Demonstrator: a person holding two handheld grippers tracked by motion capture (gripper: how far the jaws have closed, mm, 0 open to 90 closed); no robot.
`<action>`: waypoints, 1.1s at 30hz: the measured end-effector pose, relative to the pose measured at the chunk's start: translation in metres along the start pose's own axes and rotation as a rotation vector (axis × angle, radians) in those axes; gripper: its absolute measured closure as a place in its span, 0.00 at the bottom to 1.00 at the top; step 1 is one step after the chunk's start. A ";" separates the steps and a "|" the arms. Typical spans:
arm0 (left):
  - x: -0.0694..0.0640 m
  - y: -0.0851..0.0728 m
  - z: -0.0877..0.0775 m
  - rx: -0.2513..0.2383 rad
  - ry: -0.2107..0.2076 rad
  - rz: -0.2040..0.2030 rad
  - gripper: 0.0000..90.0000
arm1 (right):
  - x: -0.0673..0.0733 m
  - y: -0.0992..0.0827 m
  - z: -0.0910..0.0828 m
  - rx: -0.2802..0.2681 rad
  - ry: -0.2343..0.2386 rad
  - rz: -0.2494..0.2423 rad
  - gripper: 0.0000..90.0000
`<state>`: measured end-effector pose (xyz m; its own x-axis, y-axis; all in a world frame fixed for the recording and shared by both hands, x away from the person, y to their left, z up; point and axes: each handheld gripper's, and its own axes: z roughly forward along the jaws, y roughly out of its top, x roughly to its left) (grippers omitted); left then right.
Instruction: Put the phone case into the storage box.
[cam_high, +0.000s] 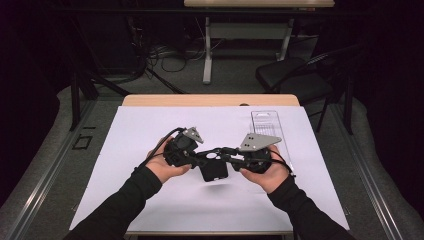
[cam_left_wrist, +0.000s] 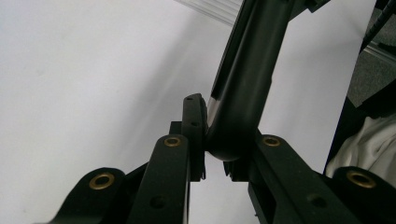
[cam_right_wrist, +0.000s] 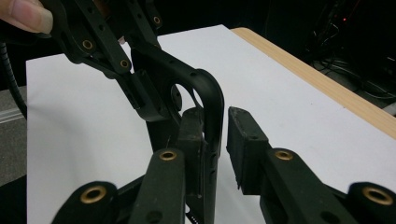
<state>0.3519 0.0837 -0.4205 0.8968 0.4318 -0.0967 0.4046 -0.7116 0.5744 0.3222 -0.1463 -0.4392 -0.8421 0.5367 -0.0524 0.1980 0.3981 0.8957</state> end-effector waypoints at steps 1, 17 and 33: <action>0.000 0.000 0.000 0.000 0.001 0.002 0.91 | 0.000 0.000 0.000 0.002 0.004 0.002 0.85; -0.004 0.001 0.001 0.017 0.003 0.040 0.91 | 0.000 -0.001 0.002 0.031 0.040 0.001 0.86; -0.005 0.001 0.004 0.037 0.003 0.046 0.90 | 0.000 -0.003 0.003 0.048 0.044 -0.004 0.90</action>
<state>0.3489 0.0787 -0.4228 0.9141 0.3997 -0.0687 0.3694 -0.7507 0.5477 0.3235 -0.1454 -0.4428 -0.8637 0.5028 -0.0353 0.2181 0.4360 0.8731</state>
